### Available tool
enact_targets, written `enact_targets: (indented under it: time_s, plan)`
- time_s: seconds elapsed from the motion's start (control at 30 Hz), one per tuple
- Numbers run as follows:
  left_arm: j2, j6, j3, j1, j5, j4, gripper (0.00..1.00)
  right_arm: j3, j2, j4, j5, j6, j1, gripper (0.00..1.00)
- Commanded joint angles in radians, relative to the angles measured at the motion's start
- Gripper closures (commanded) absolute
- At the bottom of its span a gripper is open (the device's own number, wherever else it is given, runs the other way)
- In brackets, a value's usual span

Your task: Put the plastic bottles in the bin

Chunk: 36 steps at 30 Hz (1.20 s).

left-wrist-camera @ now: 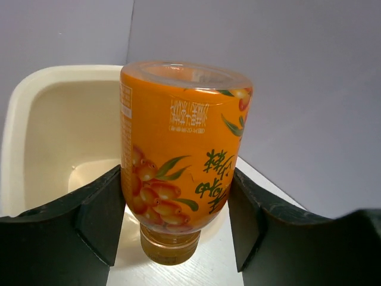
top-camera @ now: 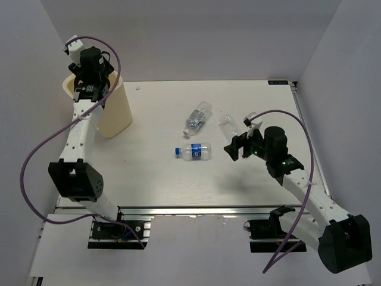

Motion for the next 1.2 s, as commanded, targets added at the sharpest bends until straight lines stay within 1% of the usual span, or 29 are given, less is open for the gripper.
enact_targets:
  time_s: [0.0, 0.03, 0.07, 0.1, 0.13, 0.23, 0.33, 0.37, 0.4, 0.47, 0.5, 0.6, 0.63, 0.67, 0.73, 0.77, 0.83, 0.9, 0.93, 0.97, 1.03, 1.07, 1.1, 1.17]
  plan:
    - [0.075, 0.058, 0.121, 0.043, 0.072, -0.066, 0.52, 0.034, 0.020, 0.026, -0.103, -0.138, 0.048, 0.11]
    - [0.092, 0.058, 0.143, 0.049, 0.079, -0.074, 0.34, 0.032, 0.031, 0.029, -0.142, -0.165, 0.054, 0.11]
    - [0.106, 0.060, 0.160, 0.087, 0.088, -0.096, 0.25, 0.026, 0.053, 0.037, -0.174, -0.190, 0.059, 0.11]
    - [0.127, 0.058, 0.190, 0.092, 0.091, -0.103, 0.15, 0.026, 0.073, 0.035, -0.201, -0.213, 0.067, 0.11]
    - [0.133, 0.060, 0.203, 0.100, 0.100, -0.110, 0.02, 0.044, 0.090, 0.020, -0.257, -0.257, 0.073, 0.11]
    - [0.124, 0.063, 0.226, 0.106, 0.112, -0.120, 0.02, 0.092, 0.162, -0.041, -0.308, -0.336, 0.104, 0.11]
    - [0.091, 0.068, 0.220, 0.106, 0.163, -0.102, 0.02, 0.136, 0.202, -0.051, -0.308, -0.406, 0.139, 0.11]
    - [0.081, 0.068, 0.226, 0.107, 0.193, -0.126, 0.02, 0.149, 0.219, -0.051, -0.311, -0.423, 0.145, 0.11]
    - [0.072, 0.060, 0.230, 0.107, 0.254, -0.139, 0.02, 0.156, 0.228, -0.051, -0.311, -0.437, 0.156, 0.11]
    - [0.019, 0.032, 0.192, 0.106, 0.321, -0.122, 0.02, 0.190, 0.265, -0.072, -0.317, -0.486, 0.162, 0.11]
    - [-0.033, 0.020, 0.131, 0.106, 0.389, -0.102, 0.02, 0.207, 0.282, -0.090, -0.319, -0.502, 0.165, 0.11]
    - [-0.115, -0.044, 0.027, 0.107, 0.509, -0.027, 0.02, 0.287, 0.360, -0.144, -0.330, -0.566, 0.174, 0.11]
    - [-0.139, -0.069, -0.012, 0.106, 0.529, -0.010, 0.02, 0.305, 0.380, -0.152, -0.331, -0.577, 0.176, 0.11]
    - [-0.194, -0.110, -0.097, 0.106, 0.549, 0.034, 0.02, 0.334, 0.418, -0.155, -0.327, -0.586, 0.179, 0.11]
    - [-0.251, -0.156, -0.200, 0.103, 0.638, 0.099, 0.02, 0.377, 0.486, -0.172, -0.322, -0.584, 0.180, 0.11]
    - [-0.294, -0.184, -0.283, 0.095, 0.654, 0.138, 0.02, 0.400, 0.507, -0.190, -0.325, -0.591, 0.182, 0.11]
    - [-0.325, -0.201, -0.340, 0.084, 0.671, 0.142, 0.02, 0.432, 0.560, -0.187, -0.352, -0.597, 0.186, 0.11]
    - [-0.362, -0.230, -0.441, 0.074, 0.687, 0.182, 0.02, 0.449, 0.593, -0.158, -0.353, -0.586, 0.199, 0.11]
    - [-0.373, -0.271, -0.481, 0.072, 0.742, 0.220, 0.02, 0.457, 0.625, -0.156, -0.348, -0.583, 0.205, 0.11]
    - [-0.379, -0.285, -0.509, 0.072, 0.767, 0.278, 0.02, 0.466, 0.639, -0.156, -0.337, -0.581, 0.215, 0.11]
    - [-0.371, -0.296, -0.535, 0.067, 0.793, 0.279, 0.02, 0.475, 0.681, -0.143, -0.317, -0.580, 0.223, 0.11]
    - [-0.367, -0.282, -0.537, 0.026, 0.784, 0.251, 0.02, 0.480, 0.695, -0.137, -0.304, -0.578, 0.231, 0.11]
    - [-0.363, -0.279, -0.552, 0.014, 0.775, 0.243, 0.02, 0.498, 0.731, -0.149, -0.267, -0.583, 0.237, 0.11]
    - [-0.363, -0.287, -0.585, -0.017, 0.783, 0.268, 0.02, 0.512, 0.768, -0.153, -0.223, -0.588, 0.254, 0.11]
